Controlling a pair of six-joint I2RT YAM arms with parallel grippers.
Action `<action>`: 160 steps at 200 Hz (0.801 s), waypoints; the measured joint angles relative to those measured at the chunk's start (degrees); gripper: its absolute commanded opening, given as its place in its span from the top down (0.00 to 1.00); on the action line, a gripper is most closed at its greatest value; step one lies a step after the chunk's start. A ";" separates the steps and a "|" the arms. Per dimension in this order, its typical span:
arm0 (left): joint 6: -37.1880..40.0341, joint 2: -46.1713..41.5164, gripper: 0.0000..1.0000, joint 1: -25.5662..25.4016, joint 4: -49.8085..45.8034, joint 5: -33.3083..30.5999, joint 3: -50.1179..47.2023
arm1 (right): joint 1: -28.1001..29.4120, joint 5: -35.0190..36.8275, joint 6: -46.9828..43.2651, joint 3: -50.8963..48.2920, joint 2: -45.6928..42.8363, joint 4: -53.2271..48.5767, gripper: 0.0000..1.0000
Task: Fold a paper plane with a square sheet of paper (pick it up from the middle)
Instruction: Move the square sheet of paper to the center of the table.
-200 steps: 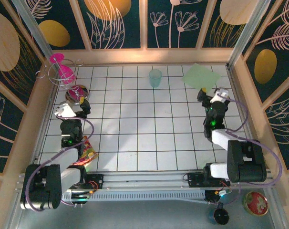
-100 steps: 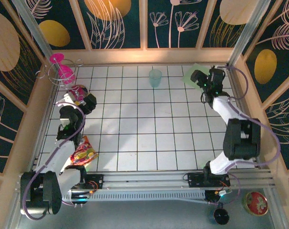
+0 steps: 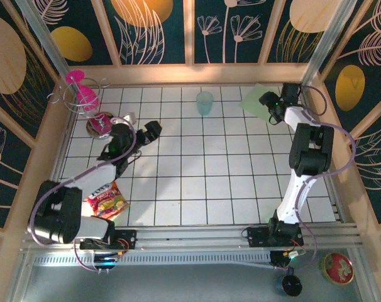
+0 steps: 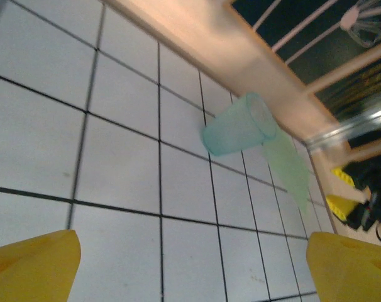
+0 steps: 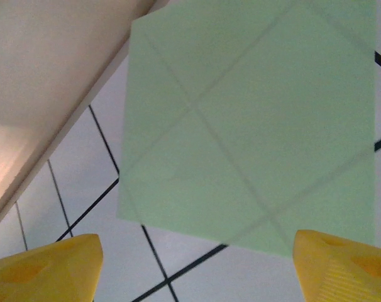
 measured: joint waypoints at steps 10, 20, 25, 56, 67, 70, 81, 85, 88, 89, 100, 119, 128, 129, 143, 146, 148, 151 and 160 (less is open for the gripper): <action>-0.57 2.89 0.07 -1.77 0.02 0.00 1.97 | -0.20 -0.17 0.20 2.54 2.23 -0.79 0.22; -1.07 5.62 0.07 -3.30 0.17 0.15 3.87 | -0.26 -0.31 0.22 4.94 4.50 -1.38 0.22; -1.36 6.88 0.07 -4.02 0.24 0.22 4.81 | -0.28 -0.33 0.22 6.12 5.49 -1.95 0.22; -2.60 12.81 0.07 -6.78 0.70 1.77 9.31 | -0.31 -0.35 0.61 13.77 11.21 -5.42 0.21; -2.99 13.94 0.07 -7.10 0.92 2.21 9.97 | -0.28 -0.35 0.85 16.11 12.81 -6.62 0.22; -3.08 14.16 0.07 -7.15 0.96 2.32 10.05 | -0.28 -0.35 0.85 16.57 13.16 -6.88 0.21; -3.43 14.64 0.07 -7.15 1.01 2.67 10.16 | -0.28 -0.37 1.05 17.51 14.01 -7.45 0.22; -3.48 14.78 0.06 -7.15 0.98 2.75 10.16 | -0.28 -0.39 1.09 17.70 14.21 -7.78 0.22; -3.54 14.84 0.06 -7.15 0.98 2.82 10.16 | -0.28 -0.42 1.11 17.84 14.40 -8.04 0.22; -3.54 14.86 0.06 -7.15 0.98 2.82 10.16 | -0.31 -0.42 1.14 17.86 14.43 -8.11 0.22; -3.65 14.95 0.06 -7.15 0.90 2.80 10.16 | -0.28 -0.46 1.25 18.12 14.91 -8.98 0.22; -3.65 14.95 0.06 -7.15 0.83 2.78 10.25 | -0.28 -0.55 1.22 18.43 15.82 -10.47 0.22; -3.65 14.95 0.06 -7.15 0.68 2.78 10.29 | -0.28 -0.55 1.20 18.43 15.96 -10.49 0.22; -3.65 14.95 0.06 -7.15 0.68 2.78 10.29 | -0.28 -0.59 1.20 18.43 15.96 -10.49 0.22; -3.65 14.97 0.06 -7.15 0.57 2.78 10.38 | -0.28 -0.55 1.05 18.45 15.96 -10.58 0.22; -3.65 14.97 0.06 -7.15 0.55 2.78 10.38 | -0.28 -0.55 0.96 18.47 15.96 -10.67 0.22; -3.65 14.99 0.06 -7.13 0.55 2.78 10.40 | -0.26 -0.55 0.94 18.45 15.96 -10.69 0.22; -3.65 15.02 0.06 -7.13 0.48 2.78 10.45 | -0.24 -0.57 0.79 18.47 15.96 -10.73 0.22; -3.65 15.17 0.06 -7.15 0.20 2.75 10.60 | -0.15 -0.57 0.55 18.53 15.96 -11.41 0.22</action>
